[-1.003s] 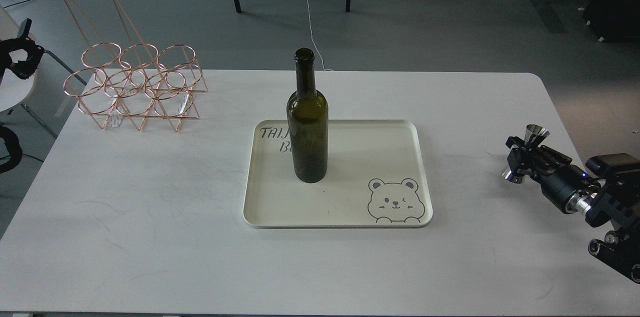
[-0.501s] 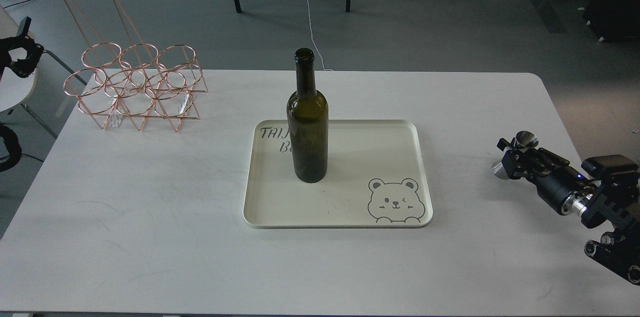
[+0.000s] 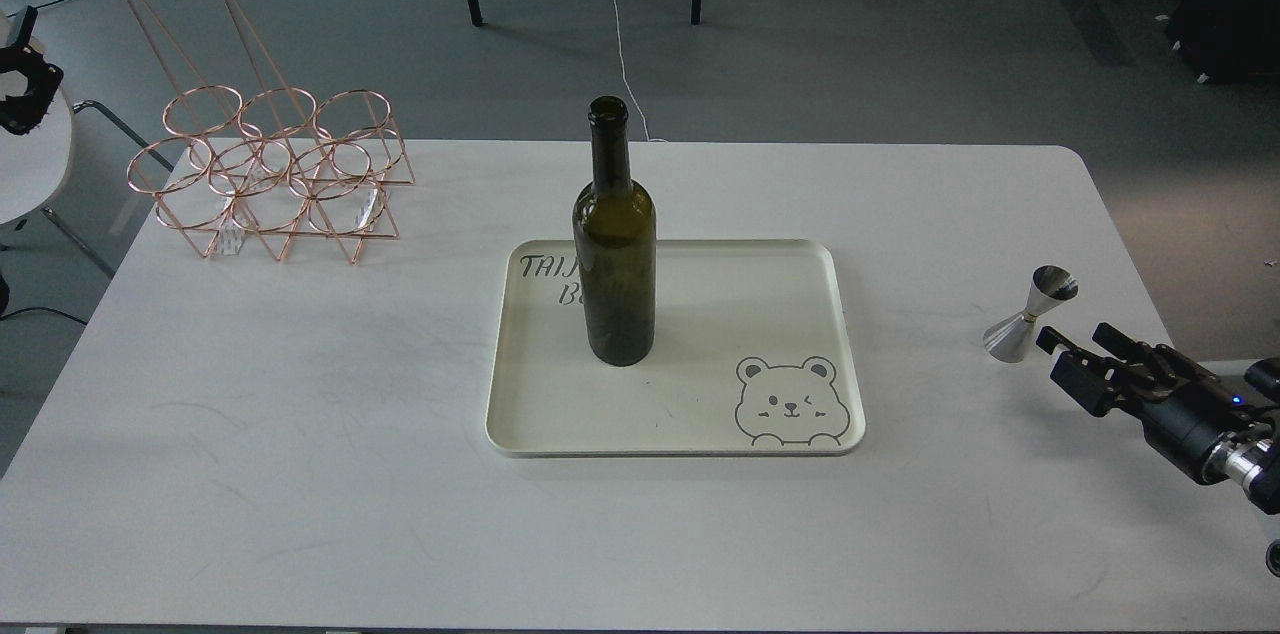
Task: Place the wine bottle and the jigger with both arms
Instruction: 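Set the jigger down on the table, release, and withdraw the right gripper, then reach the left gripper to the wine bottle neck and grasp it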
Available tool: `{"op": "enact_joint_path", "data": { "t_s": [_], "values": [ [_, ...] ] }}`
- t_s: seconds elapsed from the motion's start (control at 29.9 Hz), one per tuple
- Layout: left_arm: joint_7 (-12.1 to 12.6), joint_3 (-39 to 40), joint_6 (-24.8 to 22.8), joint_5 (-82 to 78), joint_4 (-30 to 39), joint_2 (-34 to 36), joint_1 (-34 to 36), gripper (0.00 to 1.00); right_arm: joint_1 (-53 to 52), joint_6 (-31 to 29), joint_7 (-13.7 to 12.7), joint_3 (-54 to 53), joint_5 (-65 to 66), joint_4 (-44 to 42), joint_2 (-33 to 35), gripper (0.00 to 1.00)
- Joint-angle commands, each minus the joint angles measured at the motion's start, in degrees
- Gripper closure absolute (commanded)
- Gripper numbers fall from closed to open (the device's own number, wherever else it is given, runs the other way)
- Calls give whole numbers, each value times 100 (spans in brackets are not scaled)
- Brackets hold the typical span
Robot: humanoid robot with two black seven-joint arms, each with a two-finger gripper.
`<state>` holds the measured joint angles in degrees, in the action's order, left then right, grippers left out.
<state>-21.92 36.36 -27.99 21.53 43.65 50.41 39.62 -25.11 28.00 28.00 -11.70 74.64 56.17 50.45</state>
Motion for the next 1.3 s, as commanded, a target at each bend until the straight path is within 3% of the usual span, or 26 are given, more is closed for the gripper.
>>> {"op": "enact_joint_path", "data": {
  "t_s": [0.0, 0.1, 0.23, 0.33, 0.5, 0.63, 0.77, 0.97, 1.1, 1.27],
  "values": [
    [29, -41, -1, -253, 520, 398, 19, 2, -108, 0, 0, -16, -746, 219, 298, 20],
    [47, -33, -1, -1209, 1153, 846, 37, 2, -625, 0, 0, 1, -1616, 202, 386, 19],
    [12, 38, -1, -2678, 1471, 1154, 107, 2, -1338, 0, 0, -34, -2259, 26, 395, 17],
    [-14, 38, -1, -3347, 1786, 1453, 116, 2, -1690, -679, 0, -235, -2760, -316, 343, 16],
    [-6, 29, 22, -4357, 3059, 1928, 116, 2, -2094, -1892, 0, -640, -3481, -1133, -113, 16],
    [-6, 38, 636, -5902, 4298, 2008, 116, 2, -2270, -2728, 0, -1061, -4113, -1836, -553, 15],
    [12, 3, 1286, -7853, 5100, 1763, 107, 2, -2297, -3387, 0, -1527, -5150, -2486, -984, 8],
    [12, -32, 1411, -10946, 5119, 823, 98, 2, -2596, -4328, 0, -1589, -6004, -3436, -1441, 6],
    [21, -76, 1542, -12373, 4926, 119, 89, 2, -2605, -4373, 0, -1589, -6128, -3534, -1486, 6],
    [47, -68, 1789, -12893, 4688, -435, 107, 3, -2613, -4391, 0, -1668, -6136, -3543, -1433, 6]
  ]
}}
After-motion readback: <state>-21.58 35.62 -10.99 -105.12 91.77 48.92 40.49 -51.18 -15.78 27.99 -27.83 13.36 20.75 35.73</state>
